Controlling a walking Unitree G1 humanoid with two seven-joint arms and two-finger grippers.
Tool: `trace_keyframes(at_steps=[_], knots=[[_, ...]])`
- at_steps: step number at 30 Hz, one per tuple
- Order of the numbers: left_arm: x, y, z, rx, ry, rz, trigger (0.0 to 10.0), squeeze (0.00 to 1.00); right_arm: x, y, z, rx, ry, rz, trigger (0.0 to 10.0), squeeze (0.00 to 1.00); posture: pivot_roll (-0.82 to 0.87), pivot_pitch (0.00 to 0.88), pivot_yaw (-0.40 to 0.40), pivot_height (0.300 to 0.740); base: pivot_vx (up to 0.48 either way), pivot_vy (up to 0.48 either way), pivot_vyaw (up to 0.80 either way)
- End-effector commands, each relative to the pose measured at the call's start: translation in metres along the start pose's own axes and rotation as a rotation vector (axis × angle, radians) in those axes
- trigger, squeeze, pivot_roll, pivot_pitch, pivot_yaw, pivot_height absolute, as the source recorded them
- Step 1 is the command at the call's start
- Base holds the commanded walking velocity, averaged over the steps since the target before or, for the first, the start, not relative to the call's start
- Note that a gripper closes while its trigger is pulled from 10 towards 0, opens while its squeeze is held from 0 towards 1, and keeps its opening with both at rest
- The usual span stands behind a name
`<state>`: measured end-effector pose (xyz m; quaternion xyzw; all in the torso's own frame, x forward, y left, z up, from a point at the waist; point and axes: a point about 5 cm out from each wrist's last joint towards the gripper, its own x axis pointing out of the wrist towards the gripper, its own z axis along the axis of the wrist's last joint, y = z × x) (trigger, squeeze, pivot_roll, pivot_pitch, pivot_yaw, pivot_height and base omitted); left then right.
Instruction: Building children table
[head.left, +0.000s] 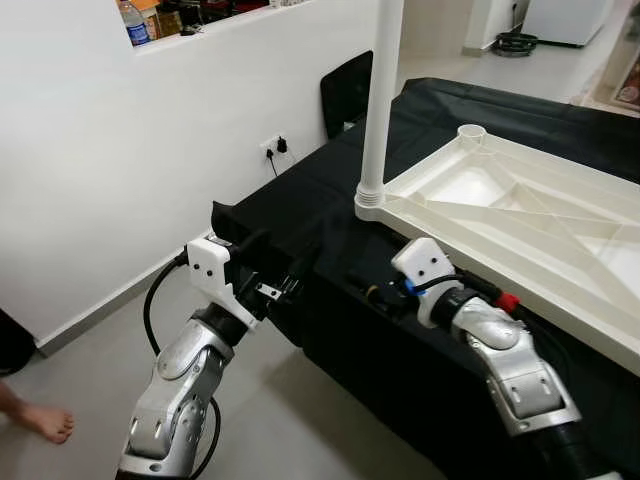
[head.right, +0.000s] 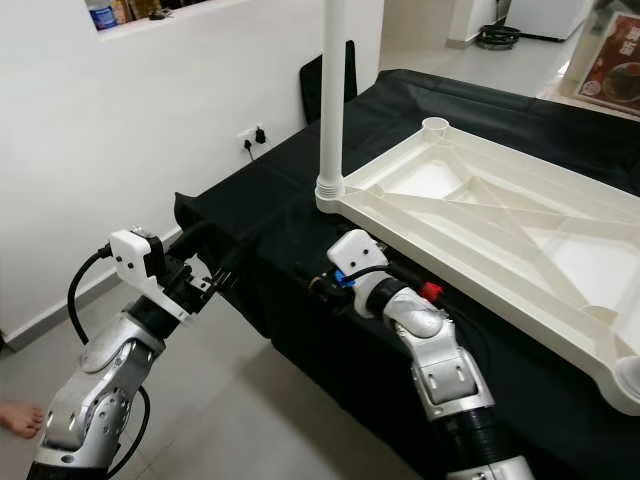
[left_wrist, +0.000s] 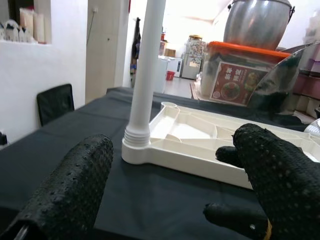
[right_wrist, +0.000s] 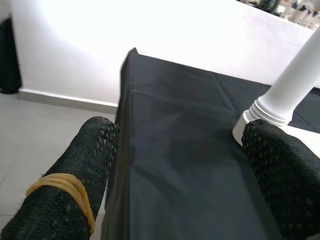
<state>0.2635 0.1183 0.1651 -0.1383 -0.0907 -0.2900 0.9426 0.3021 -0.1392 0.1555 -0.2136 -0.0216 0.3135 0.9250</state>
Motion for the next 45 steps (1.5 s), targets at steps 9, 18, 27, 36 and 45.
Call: trace_keyframes(at_steps=[9,18,27,36,45], knots=[[-0.001,-0.004,0.001,-0.018,-0.001,-0.009,10.0,0.0,-0.029,0.047,0.014,0.276,-0.077,0.519,10.0,0.0,-0.08,0.066,0.005,0.74,0.0,-0.466,0.0],[-0.007,0.005,0.002,-0.008,0.021,0.021,10.0,0.0,-0.04,0.026,0.001,0.259,-0.008,0.473,10.0,0.0,-0.07,0.078,0.008,0.74,0.0,-0.455,0.0],[-0.008,0.012,-0.007,-0.031,0.096,0.118,10.0,0.0,-0.046,0.025,0.0,0.288,0.017,0.459,10.0,0.0,-0.07,0.092,0.014,0.74,0.0,-0.117,0.0],[-0.014,0.02,-0.01,-0.03,0.159,0.169,10.0,0.0,-0.052,0.028,-0.003,0.318,0.044,0.483,10.0,0.0,-0.07,0.101,0.017,0.74,0.0,0.0,0.0],[-0.013,0.016,-0.011,-0.017,0.171,0.152,10.0,0.0,-0.055,0.028,-0.006,0.324,0.056,0.476,10.0,0.0,-0.07,0.1,0.025,0.74,0.0,0.0,0.0]])
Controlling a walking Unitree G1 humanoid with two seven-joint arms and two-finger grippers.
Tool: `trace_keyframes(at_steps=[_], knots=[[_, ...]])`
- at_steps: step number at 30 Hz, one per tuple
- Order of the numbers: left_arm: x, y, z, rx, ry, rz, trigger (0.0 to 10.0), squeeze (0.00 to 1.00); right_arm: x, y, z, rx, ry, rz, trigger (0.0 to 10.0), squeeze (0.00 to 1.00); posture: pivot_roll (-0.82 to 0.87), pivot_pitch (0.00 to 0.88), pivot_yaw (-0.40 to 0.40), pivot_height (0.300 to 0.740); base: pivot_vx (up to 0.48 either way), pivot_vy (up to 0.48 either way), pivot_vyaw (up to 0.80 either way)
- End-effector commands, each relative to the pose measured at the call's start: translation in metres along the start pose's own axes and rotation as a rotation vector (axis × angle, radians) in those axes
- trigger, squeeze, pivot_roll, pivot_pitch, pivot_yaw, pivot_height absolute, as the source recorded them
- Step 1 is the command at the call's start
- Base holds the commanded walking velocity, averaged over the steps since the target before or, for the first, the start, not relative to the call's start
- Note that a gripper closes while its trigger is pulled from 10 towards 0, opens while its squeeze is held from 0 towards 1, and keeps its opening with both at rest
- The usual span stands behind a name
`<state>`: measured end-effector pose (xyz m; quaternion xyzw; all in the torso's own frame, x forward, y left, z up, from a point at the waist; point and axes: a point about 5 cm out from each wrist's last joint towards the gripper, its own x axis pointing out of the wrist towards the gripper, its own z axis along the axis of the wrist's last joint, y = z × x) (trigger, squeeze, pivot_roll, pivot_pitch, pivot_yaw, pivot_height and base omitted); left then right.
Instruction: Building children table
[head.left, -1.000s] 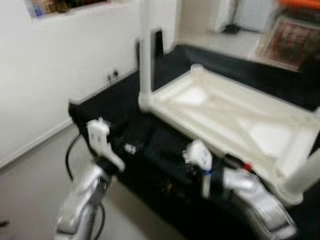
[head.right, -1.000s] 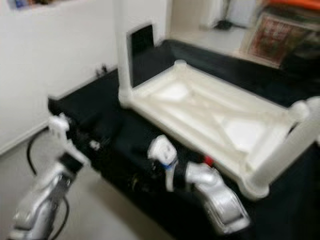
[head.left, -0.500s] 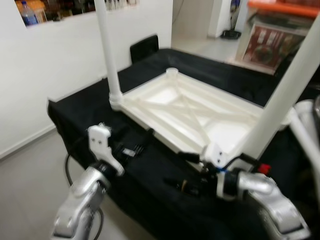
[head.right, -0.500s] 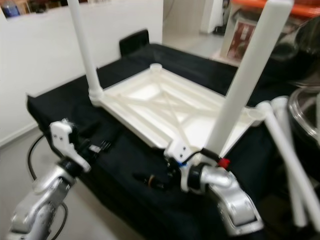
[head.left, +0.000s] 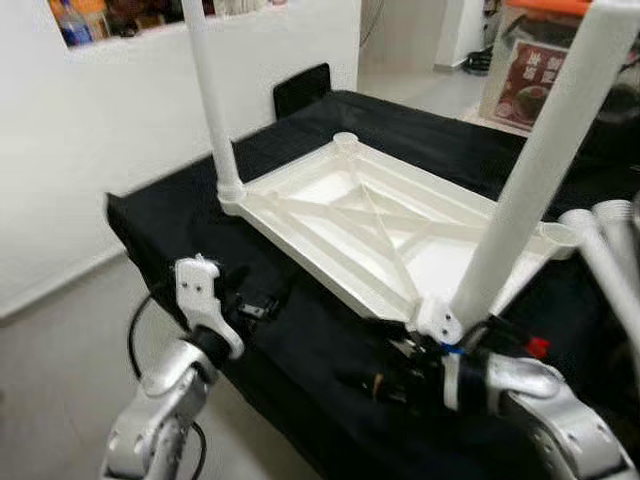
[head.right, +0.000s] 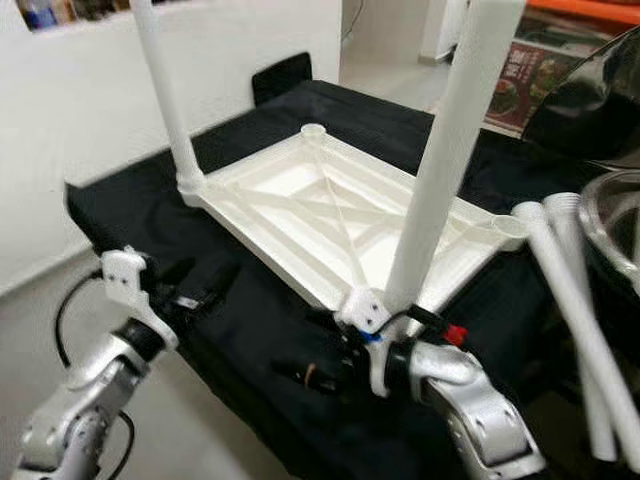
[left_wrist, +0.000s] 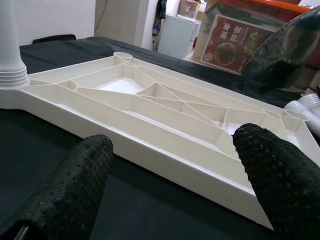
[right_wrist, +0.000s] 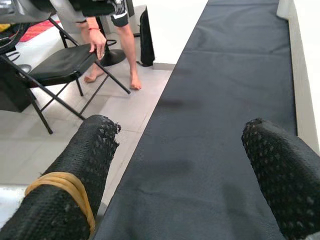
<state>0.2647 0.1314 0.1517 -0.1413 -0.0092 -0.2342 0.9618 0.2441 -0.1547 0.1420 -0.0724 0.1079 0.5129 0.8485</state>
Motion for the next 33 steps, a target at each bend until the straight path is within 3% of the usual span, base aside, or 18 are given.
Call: trace_keyframes(at_steps=[1,26,31,33], knots=[[-0.003,0.003,-0.003,0.022,0.029,0.014,10.0,0.0,0.0,0.001,0.002,-0.001,-0.006,0.004,10.0,0.0,-0.07,0.1,0.025,0.74,0.0,0.0,0.0],[-0.002,0.0,0.0,0.024,0.029,0.014,10.0,0.0,-0.003,0.002,-0.002,0.006,0.013,-0.025,10.0,0.0,-0.08,0.107,0.019,0.74,-0.251,0.0,0.0],[-0.001,0.0,0.0,0.034,0.016,0.016,10.0,0.0,-0.003,-0.005,-0.004,-0.038,0.045,-0.096,10.0,0.0,-0.08,0.111,0.018,0.74,-0.052,0.0,0.0],[-0.002,0.003,0.002,0.069,-0.015,0.04,10.0,0.0,-0.001,-0.014,-0.003,-0.068,0.048,-0.195,10.0,0.0,-0.08,0.113,0.016,0.74,0.0,0.0,0.0]])
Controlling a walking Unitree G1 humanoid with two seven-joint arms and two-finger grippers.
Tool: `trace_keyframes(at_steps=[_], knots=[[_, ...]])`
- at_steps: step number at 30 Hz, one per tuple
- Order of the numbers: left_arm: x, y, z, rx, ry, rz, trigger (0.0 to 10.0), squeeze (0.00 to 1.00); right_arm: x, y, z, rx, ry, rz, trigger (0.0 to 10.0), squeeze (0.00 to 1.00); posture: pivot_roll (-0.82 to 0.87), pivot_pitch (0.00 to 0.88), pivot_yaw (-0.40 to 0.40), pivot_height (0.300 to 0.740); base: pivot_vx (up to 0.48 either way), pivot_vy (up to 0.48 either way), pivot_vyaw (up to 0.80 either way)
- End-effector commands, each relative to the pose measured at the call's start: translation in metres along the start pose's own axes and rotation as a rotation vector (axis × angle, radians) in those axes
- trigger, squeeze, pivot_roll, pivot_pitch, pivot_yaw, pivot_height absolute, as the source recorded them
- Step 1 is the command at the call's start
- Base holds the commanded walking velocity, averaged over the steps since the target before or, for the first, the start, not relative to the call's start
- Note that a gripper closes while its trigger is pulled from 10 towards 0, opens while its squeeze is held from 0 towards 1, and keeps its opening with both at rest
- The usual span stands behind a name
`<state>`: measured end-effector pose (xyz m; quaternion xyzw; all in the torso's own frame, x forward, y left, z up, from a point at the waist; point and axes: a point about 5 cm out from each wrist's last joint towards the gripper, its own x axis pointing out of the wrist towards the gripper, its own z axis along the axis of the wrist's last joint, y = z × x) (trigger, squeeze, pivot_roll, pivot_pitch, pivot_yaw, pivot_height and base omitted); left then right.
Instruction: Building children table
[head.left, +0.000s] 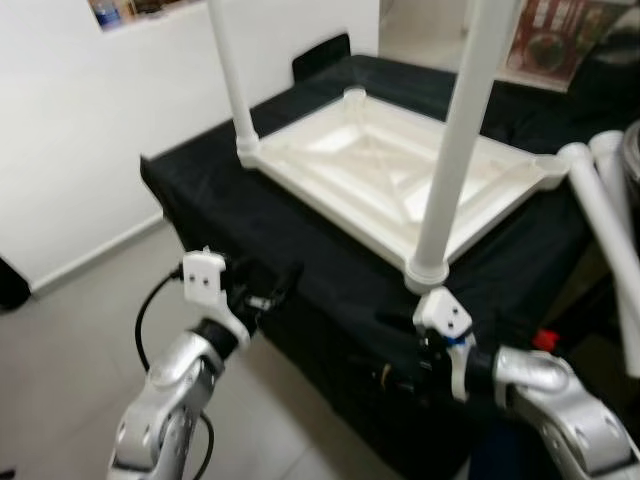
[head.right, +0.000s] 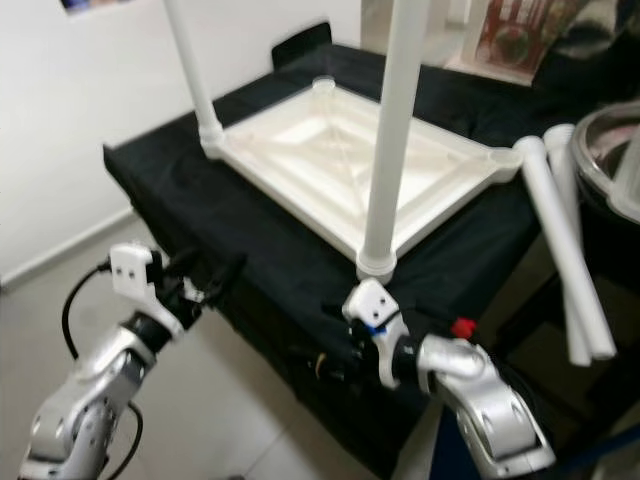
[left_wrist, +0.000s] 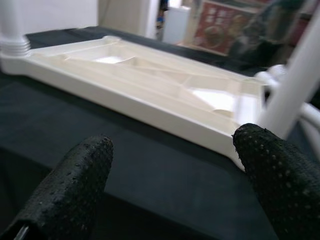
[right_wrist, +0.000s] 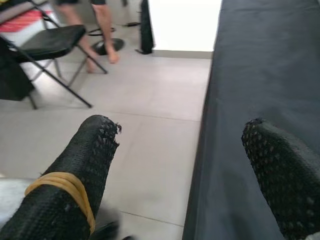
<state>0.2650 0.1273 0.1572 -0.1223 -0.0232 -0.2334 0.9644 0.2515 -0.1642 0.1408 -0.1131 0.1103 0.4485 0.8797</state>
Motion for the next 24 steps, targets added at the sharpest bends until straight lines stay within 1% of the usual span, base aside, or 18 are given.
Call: trace_keyframes(at_steps=[1,2,3,8,9,10,14,17,18,20,21,24], knots=[[-0.005,0.008,-0.003,0.026,0.004,0.041,10.0,0.0,0.003,-0.002,0.0,-0.018,0.0,-0.045,10.0,0.0,-0.08,0.113,0.016,0.74,0.0,0.0,0.0],[-0.007,0.011,-0.003,0.028,0.001,0.059,10.0,0.0,0.006,-0.008,0.002,-0.027,-0.01,-0.119,10.0,0.0,-0.08,0.116,0.016,0.74,0.0,0.0,0.0],[-0.008,0.01,-0.004,0.028,0.008,0.048,10.0,0.0,0.008,-0.008,0.005,-0.037,-0.023,-0.127,10.0,0.0,-0.08,0.117,0.014,0.74,0.0,0.0,0.0],[-0.009,0.006,-0.006,0.023,0.014,0.03,10.0,0.0,0.014,-0.002,0.008,-0.059,-0.036,-0.12,10.0,0.0,-0.08,0.122,0.014,0.74,0.0,-0.475,0.0],[-0.009,0.005,-0.007,0.016,0.014,0.026,10.0,0.0,0.017,0.003,0.008,-0.063,-0.042,-0.107,10.0,0.0,-0.08,0.123,0.013,0.74,0.0,-0.469,0.0],[-0.009,0.003,-0.007,0.01,0.014,0.021,10.0,0.0,0.02,0.006,0.01,-0.069,-0.053,-0.098,10.0,0.0,-0.08,0.127,0.011,0.74,0.0,-0.469,0.79],[-0.01,0.0,-0.008,0.002,0.014,0.013,10.0,0.0,0.022,0.009,0.012,-0.084,-0.065,-0.094,10.0,0.0,-0.08,0.128,0.009,0.74,0.0,-0.469,0.79],[-0.011,-0.001,-0.008,-0.002,0.012,0.012,10.0,0.0,0.02,0.006,0.012,-0.106,-0.066,-0.105,10.0,0.0,-0.08,0.13,0.009,0.74,0.0,-0.472,0.69],[-0.011,-0.001,-0.009,-0.003,0.012,0.01,10.0,0.0,0.018,0.0,0.01,-0.11,-0.042,-0.132,10.0,0.0,-0.08,0.131,0.012,0.74,0.0,-0.469,0.0],[-0.011,-0.001,-0.009,-0.003,0.012,0.01,10.0,0.0,0.018,0.0,0.01,-0.11,-0.042,-0.132,10.0,0.0,-0.08,0.131,0.012,0.74,0.0,-0.469,0.0],[-0.009,-0.003,-0.009,-0.015,0.008,0.0,10.0,0.0,0.015,-0.007,0.011,-0.119,-0.03,-0.168,10.0,0.0,-0.09,0.141,0.017,0.74,0.0,0.0,0.0],[-0.007,-0.004,-0.008,-0.024,0.001,-0.011,10.0,0.0,0.013,-0.01,0.013,-0.137,-0.026,-0.19,10.0,0.0,-0.09,0.143,0.02,0.74,0.0,0.0,0.0]])
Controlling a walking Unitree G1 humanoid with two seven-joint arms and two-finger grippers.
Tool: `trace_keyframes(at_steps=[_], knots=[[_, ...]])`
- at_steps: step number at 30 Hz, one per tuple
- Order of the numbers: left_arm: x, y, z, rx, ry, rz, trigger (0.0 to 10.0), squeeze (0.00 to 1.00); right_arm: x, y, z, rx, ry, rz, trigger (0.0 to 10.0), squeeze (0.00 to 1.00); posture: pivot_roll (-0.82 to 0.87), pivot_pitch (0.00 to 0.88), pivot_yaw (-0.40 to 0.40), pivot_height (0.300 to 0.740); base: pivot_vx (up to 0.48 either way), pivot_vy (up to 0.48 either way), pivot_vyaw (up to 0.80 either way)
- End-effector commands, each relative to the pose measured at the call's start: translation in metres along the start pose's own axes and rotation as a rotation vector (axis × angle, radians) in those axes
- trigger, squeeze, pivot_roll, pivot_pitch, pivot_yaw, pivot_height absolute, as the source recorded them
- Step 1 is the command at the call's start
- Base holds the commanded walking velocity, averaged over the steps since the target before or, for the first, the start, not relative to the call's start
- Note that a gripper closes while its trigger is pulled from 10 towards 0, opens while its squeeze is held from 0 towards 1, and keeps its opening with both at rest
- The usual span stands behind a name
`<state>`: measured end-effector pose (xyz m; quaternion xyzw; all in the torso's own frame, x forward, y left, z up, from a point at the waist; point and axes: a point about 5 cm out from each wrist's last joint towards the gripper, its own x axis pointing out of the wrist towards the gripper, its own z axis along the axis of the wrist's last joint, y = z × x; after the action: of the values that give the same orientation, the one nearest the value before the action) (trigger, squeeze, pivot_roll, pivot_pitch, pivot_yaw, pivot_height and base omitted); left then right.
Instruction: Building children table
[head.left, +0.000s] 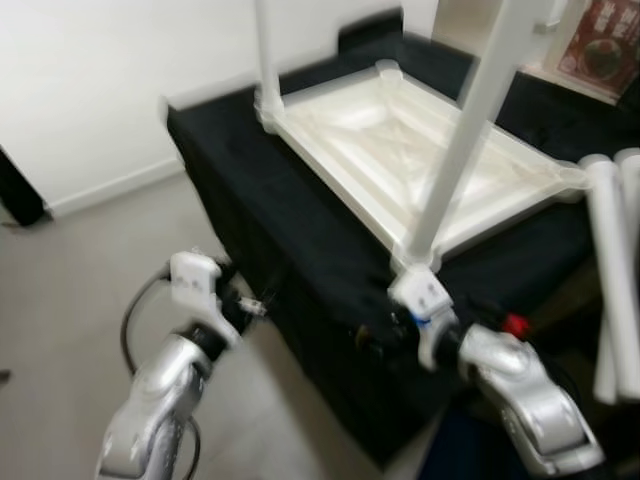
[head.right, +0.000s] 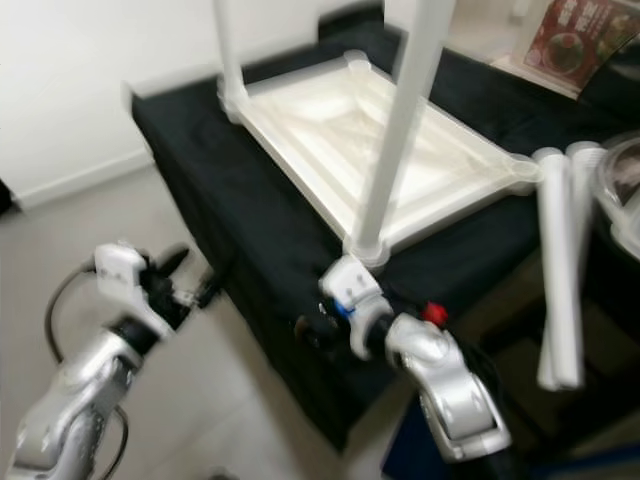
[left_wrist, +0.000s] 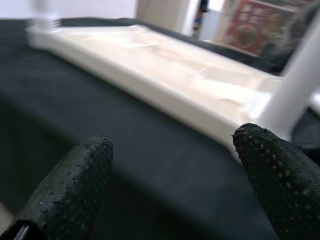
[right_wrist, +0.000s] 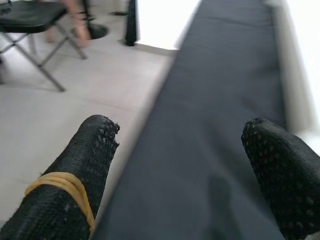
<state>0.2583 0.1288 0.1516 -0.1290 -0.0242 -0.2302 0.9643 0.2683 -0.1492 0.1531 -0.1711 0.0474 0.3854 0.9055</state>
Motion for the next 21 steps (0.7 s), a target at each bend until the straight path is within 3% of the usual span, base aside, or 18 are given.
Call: trace_keyframes(at_steps=[1,14,20,21], knots=[[0.0,-0.005,-0.003,-0.013,0.01,-0.027,10.0,0.0,-0.005,-0.005,-0.005,-0.013,0.031,-0.036,10.0,0.0,-0.09,0.143,0.02,0.74,0.0,0.0,0.0],[-0.003,-0.019,-0.001,-0.04,-0.001,-0.135,10.0,0.0,-0.014,-0.011,-0.007,-0.078,0.104,-0.053,10.0,0.0,-0.09,0.141,0.017,0.74,0.0,0.0,0.0],[-0.005,-0.026,0.0,-0.06,0.0,-0.2,10.0,0.0,-0.014,-0.021,-0.006,-0.094,0.135,-0.151,10.0,0.0,-0.09,0.146,0.019,0.74,0.0,0.0,0.0],[-0.005,-0.026,-0.001,-0.061,0.006,-0.209,10.0,0.0,-0.016,-0.027,-0.006,-0.083,0.138,-0.217,10.0,0.0,-0.09,0.15,0.021,0.74,0.0,0.0,0.0]])
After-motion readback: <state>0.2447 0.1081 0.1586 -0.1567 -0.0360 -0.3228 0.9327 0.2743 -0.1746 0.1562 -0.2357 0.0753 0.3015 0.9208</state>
